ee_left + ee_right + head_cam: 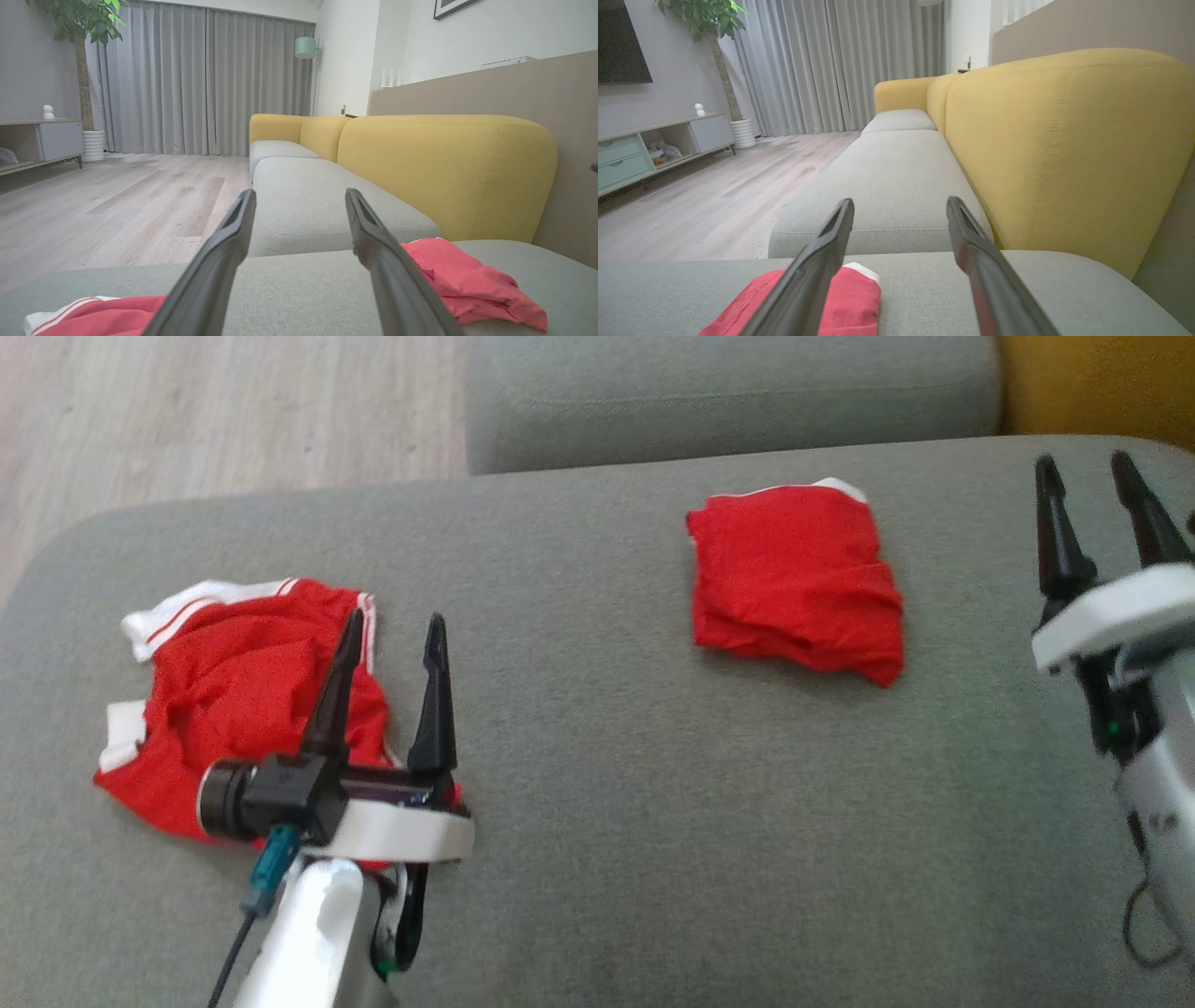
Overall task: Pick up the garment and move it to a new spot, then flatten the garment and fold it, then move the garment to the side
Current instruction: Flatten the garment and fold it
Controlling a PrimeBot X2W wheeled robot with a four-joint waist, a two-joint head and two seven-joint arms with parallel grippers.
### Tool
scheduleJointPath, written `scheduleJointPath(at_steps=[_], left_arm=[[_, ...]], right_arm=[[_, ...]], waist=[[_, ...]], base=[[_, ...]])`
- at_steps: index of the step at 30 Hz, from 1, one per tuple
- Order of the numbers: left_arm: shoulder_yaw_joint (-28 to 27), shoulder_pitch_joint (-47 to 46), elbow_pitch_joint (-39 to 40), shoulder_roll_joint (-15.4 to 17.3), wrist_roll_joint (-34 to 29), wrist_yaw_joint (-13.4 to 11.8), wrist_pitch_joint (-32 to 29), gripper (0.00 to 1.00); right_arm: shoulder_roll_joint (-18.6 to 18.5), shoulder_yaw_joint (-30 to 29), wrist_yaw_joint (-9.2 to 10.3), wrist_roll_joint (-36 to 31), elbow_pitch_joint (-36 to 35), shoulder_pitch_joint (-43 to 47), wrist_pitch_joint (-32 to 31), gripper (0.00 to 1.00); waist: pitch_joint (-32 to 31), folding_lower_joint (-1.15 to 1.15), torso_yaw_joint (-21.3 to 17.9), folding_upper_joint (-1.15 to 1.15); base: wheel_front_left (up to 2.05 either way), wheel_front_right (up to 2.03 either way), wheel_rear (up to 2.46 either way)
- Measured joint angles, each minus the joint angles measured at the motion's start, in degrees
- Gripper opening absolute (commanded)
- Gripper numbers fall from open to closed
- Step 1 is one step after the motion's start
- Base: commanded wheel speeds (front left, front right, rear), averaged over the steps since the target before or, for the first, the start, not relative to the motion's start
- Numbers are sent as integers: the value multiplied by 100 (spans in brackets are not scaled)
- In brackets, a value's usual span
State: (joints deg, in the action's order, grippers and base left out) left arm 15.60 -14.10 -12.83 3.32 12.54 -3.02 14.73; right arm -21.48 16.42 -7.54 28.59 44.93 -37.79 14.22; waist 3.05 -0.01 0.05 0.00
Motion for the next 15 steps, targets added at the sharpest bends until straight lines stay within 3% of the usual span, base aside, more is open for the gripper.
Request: scheduleJointPath(at_steps=[3,8,14,15], left_arm=[[-23,190,10,-5,-15,2,0,100],[-99,403,12,-22,-51,5,0,100],[-100,368,88,-36,-127,108,0,100],[-99,343,100,-38,-148,110,0,100]], right_arm=[[282,-686,0,-457,-658,743,16,100],[1045,-1294,0,-1237,-1408,2005,16,100],[1310,-1694,0,-1720,-2131,2155,-278,100],[1311,-1705,0,-1738,-2213,2089,-367,36]], waist=[[-87,0,-125,0],[-82,-1,-214,0],[176,0,-111,0],[243,0,-80,0]], base=[[0,0,0],[0,0,0],[0,0,0],[0,0,0]])
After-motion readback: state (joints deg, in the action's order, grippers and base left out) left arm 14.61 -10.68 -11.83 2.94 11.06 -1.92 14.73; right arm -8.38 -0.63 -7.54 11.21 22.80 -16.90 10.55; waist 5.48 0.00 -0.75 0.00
